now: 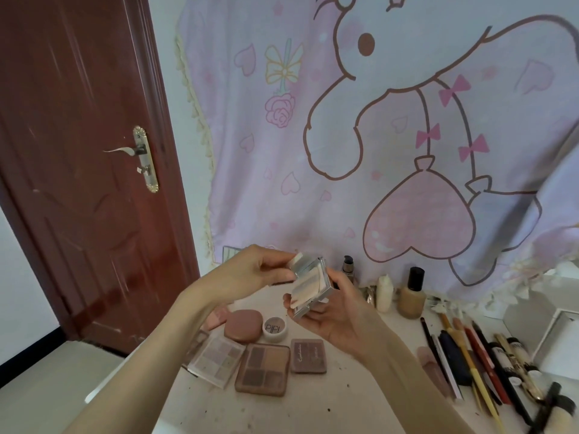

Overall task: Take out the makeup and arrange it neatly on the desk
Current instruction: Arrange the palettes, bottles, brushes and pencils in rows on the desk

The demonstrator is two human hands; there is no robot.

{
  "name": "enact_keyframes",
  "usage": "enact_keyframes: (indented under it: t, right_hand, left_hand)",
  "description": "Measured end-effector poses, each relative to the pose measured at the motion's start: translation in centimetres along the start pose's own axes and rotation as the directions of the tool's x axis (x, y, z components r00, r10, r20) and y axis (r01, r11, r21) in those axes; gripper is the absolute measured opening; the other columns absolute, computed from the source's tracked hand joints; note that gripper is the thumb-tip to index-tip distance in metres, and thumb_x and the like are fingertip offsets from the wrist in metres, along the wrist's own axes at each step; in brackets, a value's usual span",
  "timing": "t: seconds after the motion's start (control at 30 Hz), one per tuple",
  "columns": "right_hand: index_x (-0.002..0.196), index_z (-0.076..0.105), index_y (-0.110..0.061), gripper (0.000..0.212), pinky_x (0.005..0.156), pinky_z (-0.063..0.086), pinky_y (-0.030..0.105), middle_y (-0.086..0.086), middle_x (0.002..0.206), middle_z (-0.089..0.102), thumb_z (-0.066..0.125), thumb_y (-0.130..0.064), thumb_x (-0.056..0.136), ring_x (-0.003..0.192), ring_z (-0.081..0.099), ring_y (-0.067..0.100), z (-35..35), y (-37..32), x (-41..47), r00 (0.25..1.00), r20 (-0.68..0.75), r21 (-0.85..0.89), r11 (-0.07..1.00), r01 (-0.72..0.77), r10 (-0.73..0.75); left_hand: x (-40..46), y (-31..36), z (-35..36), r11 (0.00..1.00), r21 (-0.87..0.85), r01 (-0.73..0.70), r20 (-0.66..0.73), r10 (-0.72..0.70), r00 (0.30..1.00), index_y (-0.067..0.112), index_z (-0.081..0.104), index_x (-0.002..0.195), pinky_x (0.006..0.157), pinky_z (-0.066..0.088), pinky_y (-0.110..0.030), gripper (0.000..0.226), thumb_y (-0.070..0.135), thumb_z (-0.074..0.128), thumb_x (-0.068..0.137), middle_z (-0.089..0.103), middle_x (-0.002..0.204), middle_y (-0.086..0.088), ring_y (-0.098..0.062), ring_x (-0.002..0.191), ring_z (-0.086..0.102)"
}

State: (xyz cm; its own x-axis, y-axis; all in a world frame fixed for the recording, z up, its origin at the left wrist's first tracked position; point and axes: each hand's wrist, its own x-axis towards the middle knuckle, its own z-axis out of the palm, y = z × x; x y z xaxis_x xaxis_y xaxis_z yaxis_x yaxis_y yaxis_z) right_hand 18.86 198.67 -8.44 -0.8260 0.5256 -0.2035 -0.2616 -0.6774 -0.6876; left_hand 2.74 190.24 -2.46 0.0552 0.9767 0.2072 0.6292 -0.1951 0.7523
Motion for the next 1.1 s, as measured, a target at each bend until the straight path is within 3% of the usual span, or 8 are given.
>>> enact_keyframes:
  t: [0.1,0.23,0.33,0.53,0.7,0.8,1.0,1.1]
  right_hand:
    - [0.126,0.052,0.004,0.063,0.078,0.056,0.041,0.029,0.109,0.057,0.066,-0.031,0.075,0.091,0.063,0.039,0.2,0.1,1.9,0.999,-0.035,0.127,0.992,-0.004,0.009]
    - [0.127,0.052,0.005,0.055,0.089,0.049,0.047,0.027,0.110,0.059,0.058,-0.028,0.083,0.097,0.060,0.039,0.0,0.3,4.9,0.999,-0.036,0.215,0.977,-0.018,0.027]
    - [0.121,0.055,0.005,0.048,0.084,0.050,0.053,0.026,0.106,0.061,0.057,-0.028,0.086,0.099,0.060,0.041,-0.1,0.5,7.1,0.997,-0.061,0.216,0.976,-0.037,0.052]
    - [0.103,0.061,0.000,0.032,0.067,0.056,0.042,0.022,0.100,0.062,0.071,-0.005,0.073,0.091,0.061,0.035,0.2,1.1,10.8,0.985,-0.153,0.092,0.993,-0.072,0.085]
    - [0.093,0.063,-0.001,0.020,0.060,0.056,0.039,0.018,0.087,0.063,0.073,-0.003,0.076,0.075,0.062,0.029,0.0,1.8,13.5,0.955,-0.286,-0.001,0.996,-0.087,0.083]
    - [0.102,0.061,0.002,0.025,0.053,0.057,0.035,0.019,0.082,0.063,0.067,0.004,0.078,0.070,0.062,0.028,-0.2,2.2,14.5,0.939,-0.343,-0.076,0.996,-0.040,0.011]
    - [0.094,0.064,0.001,0.014,0.060,0.057,0.037,0.019,0.079,0.066,0.062,0.004,0.081,0.070,0.064,0.032,-1.7,2.5,15.2,0.954,-0.298,-0.228,0.973,-0.032,-0.038]
    - [0.094,0.065,0.004,0.013,0.057,0.056,0.037,0.023,0.085,0.067,0.061,0.004,0.081,0.074,0.065,0.034,-2.2,2.7,15.6,0.963,-0.267,-0.244,0.969,-0.044,-0.024]
  left_hand:
    - [2.1,-1.5,-0.8,0.993,0.100,0.061,-0.029,-0.058,0.998,0.012,0.067,0.083,0.071,0.037,-0.020,0.015,0.007,0.055,0.091,0.054,0.072,0.004,-0.005,0.068,0.045]
    - [5.1,-4.0,-2.0,0.958,0.269,0.097,-0.044,-0.088,0.995,0.005,0.060,0.083,0.072,0.033,-0.028,0.016,0.005,0.048,0.093,0.050,0.076,-0.016,-0.014,0.073,0.038]
    - [6.7,-5.8,-2.6,0.929,0.352,0.115,-0.038,-0.109,0.993,0.003,0.056,0.086,0.075,0.033,-0.029,0.012,0.004,0.045,0.093,0.049,0.080,-0.012,-0.013,0.078,0.037]
    - [8.2,-8.2,-2.6,0.912,0.386,0.139,-0.064,-0.124,0.990,0.008,0.064,0.113,0.083,0.042,-0.019,0.028,0.002,0.044,0.094,0.067,0.105,-0.007,-0.019,0.097,0.059]
    - [9.4,-9.4,-2.3,0.841,0.528,0.116,-0.020,-0.124,0.992,-0.002,0.060,0.099,0.066,0.033,-0.027,0.024,-0.002,0.038,0.090,0.063,0.090,-0.016,-0.025,0.079,0.051]
    - [9.9,-9.8,-2.4,0.815,0.571,0.098,-0.021,-0.105,0.994,-0.002,0.057,0.087,0.057,0.024,-0.027,0.018,0.000,0.039,0.091,0.054,0.075,-0.014,-0.019,0.066,0.037]
    - [10.4,-10.9,-3.0,0.809,0.584,0.072,0.033,-0.112,0.993,0.016,0.046,0.083,0.059,0.026,-0.026,0.017,0.006,0.039,0.094,0.049,0.080,-0.007,-0.017,0.069,0.038]
    - [10.5,-11.1,-3.4,0.799,0.599,0.057,0.034,-0.096,0.995,0.010,0.050,0.083,0.063,0.031,-0.031,0.016,0.007,0.040,0.095,0.047,0.079,-0.004,-0.016,0.069,0.035]
